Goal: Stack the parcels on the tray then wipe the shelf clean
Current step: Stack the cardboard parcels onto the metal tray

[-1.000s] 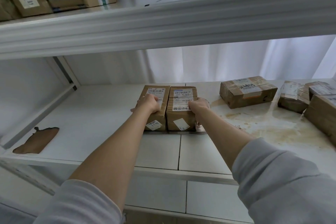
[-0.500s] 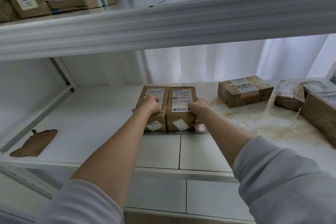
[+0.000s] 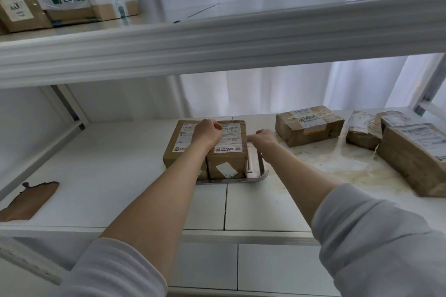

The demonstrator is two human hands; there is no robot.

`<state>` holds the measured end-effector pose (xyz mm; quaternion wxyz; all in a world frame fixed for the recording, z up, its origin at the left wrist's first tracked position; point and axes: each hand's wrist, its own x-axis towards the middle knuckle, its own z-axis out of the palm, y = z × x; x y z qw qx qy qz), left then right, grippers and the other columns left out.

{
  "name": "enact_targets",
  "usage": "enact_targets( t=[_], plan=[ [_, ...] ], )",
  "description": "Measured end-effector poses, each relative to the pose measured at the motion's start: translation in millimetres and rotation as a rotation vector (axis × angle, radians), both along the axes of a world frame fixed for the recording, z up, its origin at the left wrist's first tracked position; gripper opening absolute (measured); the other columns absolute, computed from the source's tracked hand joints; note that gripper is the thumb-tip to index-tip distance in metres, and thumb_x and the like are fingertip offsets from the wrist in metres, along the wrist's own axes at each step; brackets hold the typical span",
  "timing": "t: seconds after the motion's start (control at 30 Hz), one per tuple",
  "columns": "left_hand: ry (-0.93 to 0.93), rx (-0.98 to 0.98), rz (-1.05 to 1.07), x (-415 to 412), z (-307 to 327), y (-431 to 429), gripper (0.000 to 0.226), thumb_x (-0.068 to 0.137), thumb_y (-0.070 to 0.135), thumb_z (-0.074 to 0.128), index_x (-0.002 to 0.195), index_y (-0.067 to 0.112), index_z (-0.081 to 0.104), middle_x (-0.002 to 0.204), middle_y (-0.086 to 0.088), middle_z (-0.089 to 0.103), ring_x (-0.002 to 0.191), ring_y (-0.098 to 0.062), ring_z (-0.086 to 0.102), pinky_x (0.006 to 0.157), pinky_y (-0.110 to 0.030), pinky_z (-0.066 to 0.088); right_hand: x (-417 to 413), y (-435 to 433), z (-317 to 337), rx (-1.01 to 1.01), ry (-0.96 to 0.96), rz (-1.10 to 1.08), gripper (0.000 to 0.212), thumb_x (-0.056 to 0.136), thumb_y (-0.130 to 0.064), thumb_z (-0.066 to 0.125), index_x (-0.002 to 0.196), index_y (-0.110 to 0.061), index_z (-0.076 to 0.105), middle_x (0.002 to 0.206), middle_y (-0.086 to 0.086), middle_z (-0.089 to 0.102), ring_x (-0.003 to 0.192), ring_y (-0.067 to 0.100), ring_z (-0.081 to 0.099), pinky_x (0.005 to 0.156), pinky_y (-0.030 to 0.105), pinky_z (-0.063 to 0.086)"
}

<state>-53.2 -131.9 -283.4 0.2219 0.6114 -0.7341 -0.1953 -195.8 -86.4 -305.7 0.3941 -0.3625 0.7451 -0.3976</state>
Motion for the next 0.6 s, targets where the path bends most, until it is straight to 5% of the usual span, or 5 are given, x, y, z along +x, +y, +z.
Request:
enact_targets(
  t=[0.07,0.17,0.33,0.43,0.6],
  plan=[
    [0.013,-0.006,-0.024,-13,1,1,0.018,0.093,0.013,0.053,0.104,0.008,0.067,0.112,-0.007,0.067,0.1,-0.019,0.061,0.083,-0.028,0.051,-9,6,7,-0.027,-0.011,-0.013,0.01,0.087,-0.014,0.061,0.081,-0.008,0.055,0.079,0.006,0.053,0.069,0.017,0.047,0.062,0.033,0.049],
    [0.016,0.009,-0.056,-35,2,4,0.024,0.096,0.024,0.05,0.091,0.009,0.068,0.097,-0.007,0.069,0.074,-0.013,0.057,0.074,-0.026,0.05,-31,11,7,-0.045,0.005,-0.037,0.034,0.092,-0.013,0.057,0.12,0.007,0.058,0.091,0.012,0.053,0.081,0.021,0.045,0.09,0.041,0.051],
    [0.113,0.087,-0.105,-82,8,17,0.034,0.101,0.017,0.038,0.101,0.004,0.07,0.102,-0.005,0.07,0.096,-0.018,0.064,0.086,-0.025,0.044,-67,21,6,-0.03,-0.001,-0.049,0.033,0.093,-0.02,0.06,0.12,-0.001,0.061,0.119,0.016,0.062,0.089,0.022,0.052,0.082,0.035,0.048],
    [0.105,0.129,-0.155,-105,7,24,0.031,0.092,0.0,0.04,0.112,0.007,0.063,0.109,-0.01,0.07,0.104,-0.021,0.064,0.093,-0.033,0.052,-86,26,3,-0.016,-0.004,-0.067,0.033,0.092,-0.022,0.061,0.12,-0.004,0.061,0.118,0.013,0.061,0.101,0.026,0.056,0.08,0.033,0.048],
    [0.043,0.104,-0.239,-157,2,35,0.029,0.09,0.007,0.049,0.115,0.008,0.065,0.12,-0.009,0.065,0.113,-0.023,0.058,0.096,-0.029,0.046,-134,42,4,0.033,-0.027,-0.074,0.034,0.09,-0.016,0.061,0.121,-0.002,0.059,0.121,0.012,0.06,0.094,0.022,0.051,0.07,0.031,0.044]
  ],
)
